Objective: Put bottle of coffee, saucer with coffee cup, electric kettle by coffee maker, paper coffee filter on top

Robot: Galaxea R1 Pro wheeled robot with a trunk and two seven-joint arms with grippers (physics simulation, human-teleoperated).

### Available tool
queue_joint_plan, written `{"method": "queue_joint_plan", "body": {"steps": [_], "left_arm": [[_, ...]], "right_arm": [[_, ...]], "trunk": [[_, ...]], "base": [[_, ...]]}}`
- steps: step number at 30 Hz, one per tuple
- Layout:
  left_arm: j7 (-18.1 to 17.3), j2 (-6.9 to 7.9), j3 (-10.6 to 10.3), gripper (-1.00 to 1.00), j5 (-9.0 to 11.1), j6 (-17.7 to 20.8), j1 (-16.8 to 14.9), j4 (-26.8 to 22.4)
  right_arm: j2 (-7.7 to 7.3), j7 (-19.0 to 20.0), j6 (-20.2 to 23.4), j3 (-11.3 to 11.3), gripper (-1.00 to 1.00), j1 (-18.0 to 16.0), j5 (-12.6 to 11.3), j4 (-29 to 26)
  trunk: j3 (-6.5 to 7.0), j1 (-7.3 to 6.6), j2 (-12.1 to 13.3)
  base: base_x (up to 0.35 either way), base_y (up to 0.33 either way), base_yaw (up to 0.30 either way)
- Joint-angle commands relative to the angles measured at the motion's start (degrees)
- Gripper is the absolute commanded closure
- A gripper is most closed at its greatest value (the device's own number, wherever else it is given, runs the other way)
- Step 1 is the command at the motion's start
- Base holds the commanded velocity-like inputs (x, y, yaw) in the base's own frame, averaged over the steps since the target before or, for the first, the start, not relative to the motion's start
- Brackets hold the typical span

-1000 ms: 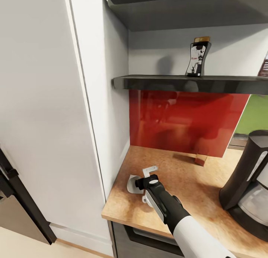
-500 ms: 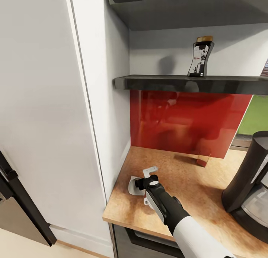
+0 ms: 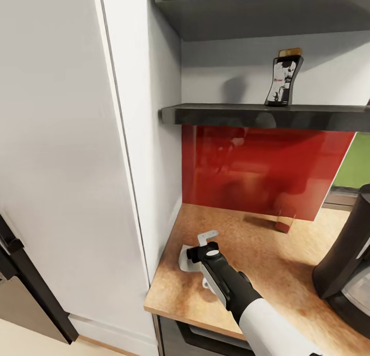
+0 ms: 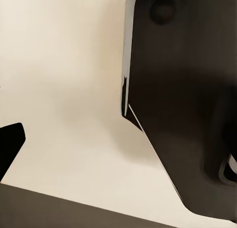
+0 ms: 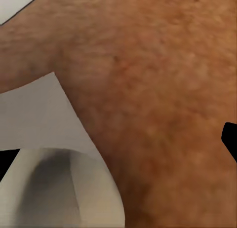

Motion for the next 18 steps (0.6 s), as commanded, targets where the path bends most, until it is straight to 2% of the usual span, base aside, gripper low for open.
{"method": "queue_joint_plan", "body": {"steps": [1, 18], "left_arm": [[0.01, 0.00, -0.05, -1.00, 0.33, -0.07, 0.03, -0.11], [0.01, 0.00, -0.08, -1.00, 0.33, -0.03, 0.03, -0.11]], "right_arm": [[0.00, -0.51, 0.19, 0.20, -1.00, -0.07, -0.58, 0.08], [0.00, -0.51, 0.19, 0.20, -1.00, -0.07, -0.58, 0.82]], "trunk": [[-0.12, 0.04, -0.12], [-0.12, 0.04, -0.12]], "base": [[0.028, 0.018, 0.000], [0.003, 0.002, 0.000]]}}
